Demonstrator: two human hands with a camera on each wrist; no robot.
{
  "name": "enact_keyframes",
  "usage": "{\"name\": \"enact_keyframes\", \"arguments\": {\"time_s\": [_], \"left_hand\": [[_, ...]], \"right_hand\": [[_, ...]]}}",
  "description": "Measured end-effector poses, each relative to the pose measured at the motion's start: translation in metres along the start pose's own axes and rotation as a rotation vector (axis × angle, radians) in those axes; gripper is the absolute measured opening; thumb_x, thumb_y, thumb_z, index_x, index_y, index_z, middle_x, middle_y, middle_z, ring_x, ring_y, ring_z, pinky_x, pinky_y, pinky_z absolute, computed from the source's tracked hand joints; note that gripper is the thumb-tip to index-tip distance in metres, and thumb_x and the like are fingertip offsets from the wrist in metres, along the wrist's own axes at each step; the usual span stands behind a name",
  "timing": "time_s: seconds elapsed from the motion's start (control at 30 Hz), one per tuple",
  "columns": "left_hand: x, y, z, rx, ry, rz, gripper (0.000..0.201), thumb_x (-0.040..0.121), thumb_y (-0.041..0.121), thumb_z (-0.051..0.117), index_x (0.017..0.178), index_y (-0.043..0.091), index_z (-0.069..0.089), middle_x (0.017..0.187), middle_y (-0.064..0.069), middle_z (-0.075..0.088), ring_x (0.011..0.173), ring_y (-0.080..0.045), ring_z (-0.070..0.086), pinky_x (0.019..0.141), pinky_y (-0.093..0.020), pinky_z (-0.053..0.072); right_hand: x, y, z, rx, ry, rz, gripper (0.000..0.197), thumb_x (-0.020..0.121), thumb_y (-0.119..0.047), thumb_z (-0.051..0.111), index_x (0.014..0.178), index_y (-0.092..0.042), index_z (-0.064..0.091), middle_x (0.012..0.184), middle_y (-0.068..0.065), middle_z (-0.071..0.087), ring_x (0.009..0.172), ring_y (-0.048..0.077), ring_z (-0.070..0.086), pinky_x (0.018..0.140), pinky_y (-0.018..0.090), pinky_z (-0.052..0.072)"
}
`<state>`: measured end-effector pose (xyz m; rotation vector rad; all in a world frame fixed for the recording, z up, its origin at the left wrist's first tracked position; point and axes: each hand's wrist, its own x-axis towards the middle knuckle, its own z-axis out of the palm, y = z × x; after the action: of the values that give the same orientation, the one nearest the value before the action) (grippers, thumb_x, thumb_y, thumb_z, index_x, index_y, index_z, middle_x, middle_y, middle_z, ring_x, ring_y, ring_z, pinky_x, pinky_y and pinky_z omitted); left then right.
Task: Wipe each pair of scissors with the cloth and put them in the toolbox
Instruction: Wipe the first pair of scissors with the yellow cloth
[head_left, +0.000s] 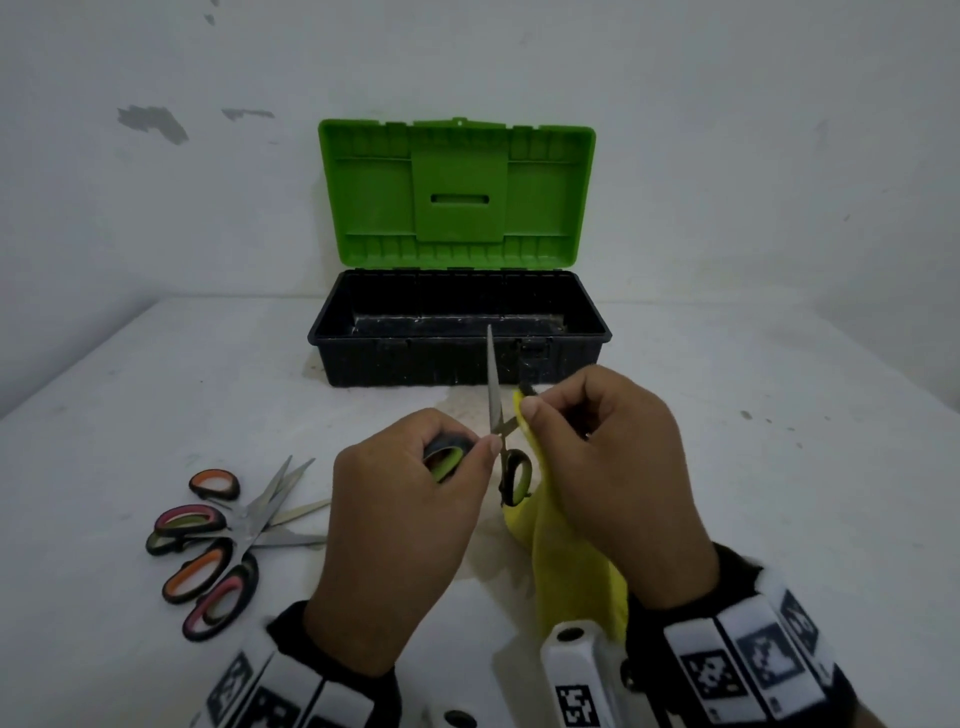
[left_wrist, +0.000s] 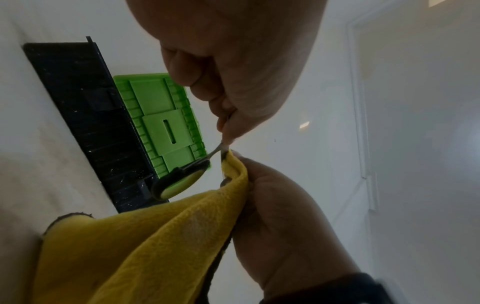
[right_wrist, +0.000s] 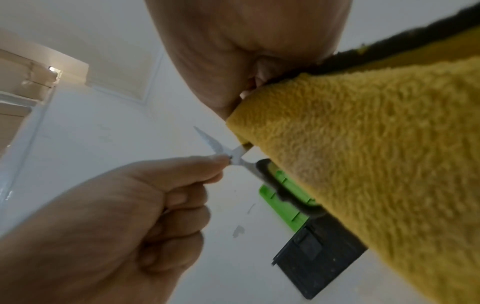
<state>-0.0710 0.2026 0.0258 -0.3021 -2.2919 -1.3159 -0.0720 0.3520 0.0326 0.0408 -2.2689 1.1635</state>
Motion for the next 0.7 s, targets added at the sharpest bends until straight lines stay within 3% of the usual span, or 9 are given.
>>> {"name": "enact_keyframes", "arguments": {"time_s": [0.1, 0.3, 0.5, 0.7], "left_hand": [[0.001, 0.000, -0.001, -0.016, 0.000, -0.016, 0.009, 0.078, 0.034, 0.075, 0.074, 0.028, 0.069, 0.068, 0.023, 0.062, 0.083, 0.014, 0.058, 0.066, 0.002, 0.041], [0.002, -0.001, -0.004, -0.055, -0.007, -0.089, 0.010, 0.077, 0.030, 0.079, 0.072, 0.025, 0.072, 0.066, 0.018, 0.066, 0.079, 0.011, 0.061, 0.064, -0.001, 0.043], [0.006, 0.002, -0.009, -0.057, -0.030, -0.110, 0.010, 0.077, 0.034, 0.077, 0.073, 0.028, 0.071, 0.068, 0.017, 0.067, 0.080, 0.007, 0.061, 0.065, -0.001, 0.043], [0.003, 0.001, -0.011, -0.047, -0.038, -0.125, 0.010, 0.077, 0.035, 0.077, 0.072, 0.028, 0.071, 0.066, 0.017, 0.066, 0.080, 0.011, 0.060, 0.065, 0.000, 0.042]], "right_hand": [[-0.004, -0.005, 0.002, 0.006, -0.065, -0.033, 0.012, 0.088, -0.025, 0.071, 0.077, -0.022, 0.066, 0.068, -0.013, 0.063, 0.072, -0.001, 0.060, 0.060, 0.004, 0.042], [0.009, 0.010, -0.004, 0.013, 0.057, 0.029, 0.016, 0.088, -0.025, 0.072, 0.074, -0.022, 0.065, 0.066, -0.012, 0.062, 0.067, 0.000, 0.058, 0.057, 0.006, 0.042], [-0.002, -0.001, 0.003, 0.018, -0.010, -0.070, 0.015, 0.089, -0.023, 0.071, 0.076, -0.022, 0.064, 0.066, -0.014, 0.061, 0.070, 0.001, 0.060, 0.059, 0.006, 0.043], [0.017, 0.021, -0.010, -0.042, 0.087, 0.027, 0.021, 0.088, -0.027, 0.072, 0.070, -0.020, 0.064, 0.062, -0.013, 0.059, 0.064, -0.003, 0.056, 0.056, 0.005, 0.039]]}}
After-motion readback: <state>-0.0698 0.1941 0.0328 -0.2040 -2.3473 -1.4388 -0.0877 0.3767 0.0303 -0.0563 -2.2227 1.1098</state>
